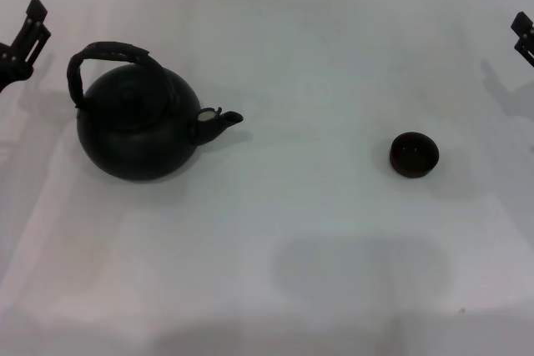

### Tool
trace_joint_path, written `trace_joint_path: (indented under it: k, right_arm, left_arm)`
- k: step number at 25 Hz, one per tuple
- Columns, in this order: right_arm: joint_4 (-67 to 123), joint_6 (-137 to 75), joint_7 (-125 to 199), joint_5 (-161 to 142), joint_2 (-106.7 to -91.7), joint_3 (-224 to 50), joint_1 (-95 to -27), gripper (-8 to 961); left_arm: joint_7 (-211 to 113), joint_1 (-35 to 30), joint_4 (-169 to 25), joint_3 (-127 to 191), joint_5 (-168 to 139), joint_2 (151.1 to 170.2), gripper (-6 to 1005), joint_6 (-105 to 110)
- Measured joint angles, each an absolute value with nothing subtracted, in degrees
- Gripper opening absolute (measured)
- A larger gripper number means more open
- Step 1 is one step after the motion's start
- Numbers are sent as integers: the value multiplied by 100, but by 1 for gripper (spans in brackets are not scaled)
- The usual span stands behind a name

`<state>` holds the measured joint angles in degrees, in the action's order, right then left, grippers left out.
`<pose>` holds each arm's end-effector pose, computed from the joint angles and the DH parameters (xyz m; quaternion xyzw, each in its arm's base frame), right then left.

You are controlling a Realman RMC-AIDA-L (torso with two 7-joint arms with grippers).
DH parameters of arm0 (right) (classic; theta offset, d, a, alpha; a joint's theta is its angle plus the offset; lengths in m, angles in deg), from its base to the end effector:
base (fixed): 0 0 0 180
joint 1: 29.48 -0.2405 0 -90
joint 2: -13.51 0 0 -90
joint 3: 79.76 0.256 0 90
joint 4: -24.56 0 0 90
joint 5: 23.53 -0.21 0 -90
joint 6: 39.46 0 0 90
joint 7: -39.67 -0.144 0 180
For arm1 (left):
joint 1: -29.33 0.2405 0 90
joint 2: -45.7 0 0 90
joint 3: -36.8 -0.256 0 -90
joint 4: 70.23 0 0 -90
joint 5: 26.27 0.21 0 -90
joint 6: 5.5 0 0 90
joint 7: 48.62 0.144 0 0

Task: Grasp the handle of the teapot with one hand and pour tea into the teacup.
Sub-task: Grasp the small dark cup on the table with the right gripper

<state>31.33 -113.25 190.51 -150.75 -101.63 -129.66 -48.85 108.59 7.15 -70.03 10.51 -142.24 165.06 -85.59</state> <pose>0.3656 0.2950 0.0198 -0.7603 0.2307 0.3023 0.5266 -0.3422 0.2923 -0.0016 -0.6975 -0.2422 -0.3650 0.5671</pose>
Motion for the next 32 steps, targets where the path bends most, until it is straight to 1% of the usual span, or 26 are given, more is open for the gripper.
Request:
trace_joint_path:
  k: [22, 28, 32]
  right_arm:
    - [3177, -11290, 19051, -15039, -10147, -12980, -4872, 764]
    - [3704, -11323, 18491, -14587, -10067, -13027, -4642, 764]
    - [4442, -11333, 17585, -13644, -9967, -13030, -4432, 765]
  left_arm:
    - [10855, 729, -7006, 1048, -14213, 16506, 802, -8586]
    - [10866, 785, -7015, 1059, -14238, 16506, 803, -8603]
    - [10868, 848, -7044, 1068, -14245, 16504, 802, -8603]
